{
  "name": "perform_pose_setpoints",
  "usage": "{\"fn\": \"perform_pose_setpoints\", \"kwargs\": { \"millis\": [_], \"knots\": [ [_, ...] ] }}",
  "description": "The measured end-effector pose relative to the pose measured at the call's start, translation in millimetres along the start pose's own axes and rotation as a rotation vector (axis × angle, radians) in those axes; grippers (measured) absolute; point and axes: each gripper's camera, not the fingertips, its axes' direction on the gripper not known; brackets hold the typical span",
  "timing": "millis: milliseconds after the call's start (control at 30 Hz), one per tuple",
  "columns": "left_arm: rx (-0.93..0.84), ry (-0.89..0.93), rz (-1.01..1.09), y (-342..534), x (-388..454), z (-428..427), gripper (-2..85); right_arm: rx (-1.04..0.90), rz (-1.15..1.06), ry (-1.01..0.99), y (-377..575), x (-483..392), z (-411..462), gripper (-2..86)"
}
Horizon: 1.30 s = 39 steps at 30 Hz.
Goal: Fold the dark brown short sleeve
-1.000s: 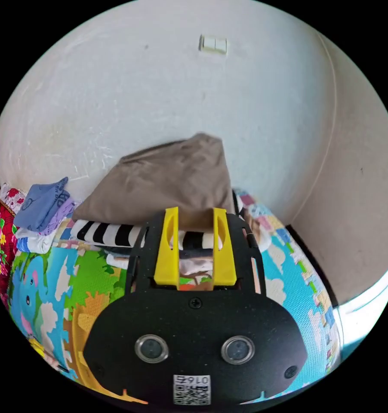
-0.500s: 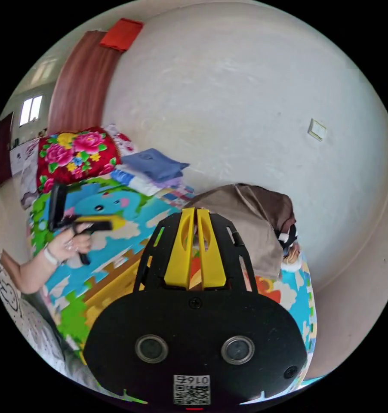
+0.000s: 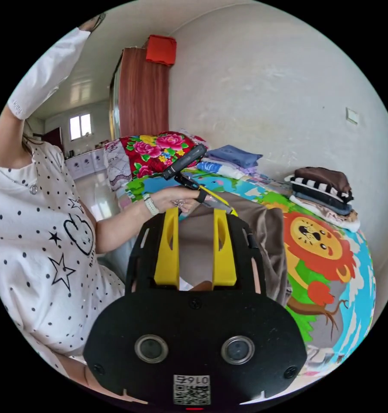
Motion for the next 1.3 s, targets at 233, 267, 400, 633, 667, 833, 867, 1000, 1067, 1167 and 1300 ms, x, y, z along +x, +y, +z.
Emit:
{"fn": "perform_pose_setpoints", "kwargs": {
  "millis": [233, 267, 400, 633, 667, 833, 867, 1000, 1067, 1167, 1300],
  "knots": [
    [0.059, -0.036, 0.053, -7, 28, -20, -0.8, -0.068, 0.066, 0.253, 30, -13, -20, 9.0],
    [0.103, -0.033, 0.045, -2, 26, -35, -0.9, -0.073, 0.074, 0.267, 34, -16, -21, 8.9],
    [0.254, -0.132, -0.061, 33, 1, -105, -0.9, -0.101, 0.112, 0.303, 42, -19, -19, 8.7],
    [0.355, -0.06, -0.124, 77, -27, -180, -1.0, -0.165, 0.184, 0.309, 38, -21, 9, 9.6],
    [0.346, -0.046, -0.1, 77, -22, -180, -0.9, -0.2, 0.182, 0.288, 34, -22, 22, 10.0],
    [0.3, -0.038, 0.004, 65, 12, -171, -0.8, -0.426, 0.271, 0.331, 29, -17, 71, 8.1],
    [0.286, -0.04, 0.025, 61, 20, -170, -0.7, -0.466, 0.268, 0.341, 30, -19, 78, 5.2],
    [0.306, 0.008, 0.059, 50, 39, -170, 1.6, -0.381, 0.225, 0.346, 19, -41, 66, 1.2],
    [0.356, 0.081, 0.05, 47, 42, -171, 6.4, -0.24, 0.135, 0.27, 3, -70, 50, 0.7],
    [0.37, 0.25, 0.069, 43, 46, -165, 11.7, -0.045, -0.034, 0.031, -15, -117, 41, 0.5],
    [0.203, 0.283, 0.053, 44, 41, -145, 5.9, 0.047, -0.232, -0.162, -27, -169, 52, 0.6]
  ]
}}
